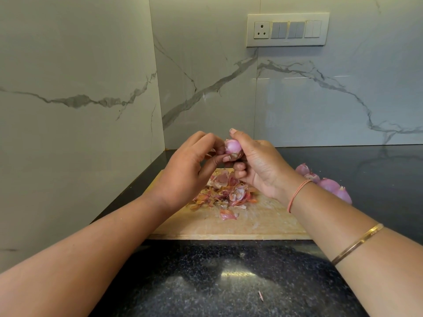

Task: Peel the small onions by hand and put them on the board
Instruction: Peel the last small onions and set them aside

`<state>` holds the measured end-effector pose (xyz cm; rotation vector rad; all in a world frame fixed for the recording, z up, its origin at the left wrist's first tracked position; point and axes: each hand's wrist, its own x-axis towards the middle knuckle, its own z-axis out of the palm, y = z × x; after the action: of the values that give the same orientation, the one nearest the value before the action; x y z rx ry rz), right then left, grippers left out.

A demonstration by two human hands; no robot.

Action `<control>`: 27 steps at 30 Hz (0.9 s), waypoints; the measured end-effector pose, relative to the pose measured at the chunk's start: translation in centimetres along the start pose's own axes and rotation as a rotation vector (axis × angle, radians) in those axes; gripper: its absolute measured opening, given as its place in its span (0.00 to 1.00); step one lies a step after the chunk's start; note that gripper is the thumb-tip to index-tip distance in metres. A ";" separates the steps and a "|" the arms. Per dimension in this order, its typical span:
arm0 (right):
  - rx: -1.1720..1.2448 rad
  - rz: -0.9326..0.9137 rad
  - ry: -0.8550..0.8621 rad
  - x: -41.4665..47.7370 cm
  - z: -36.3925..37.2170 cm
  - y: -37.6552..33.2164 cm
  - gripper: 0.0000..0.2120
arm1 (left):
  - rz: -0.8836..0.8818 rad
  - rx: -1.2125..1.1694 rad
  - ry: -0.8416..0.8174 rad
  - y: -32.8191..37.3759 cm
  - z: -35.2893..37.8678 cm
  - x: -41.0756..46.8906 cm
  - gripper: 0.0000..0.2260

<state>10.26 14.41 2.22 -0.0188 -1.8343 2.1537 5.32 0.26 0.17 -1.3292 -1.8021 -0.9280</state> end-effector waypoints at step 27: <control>0.036 -0.113 -0.238 -0.2 0.0 0.3 0.05 | -0.778 -0.400 0.168 -1.1 -0.2 0.4 0.05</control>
<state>10.43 14.30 1.90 0.3548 -1.8698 2.1866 4.16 0.06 0.49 -0.6944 -2.0905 -1.8269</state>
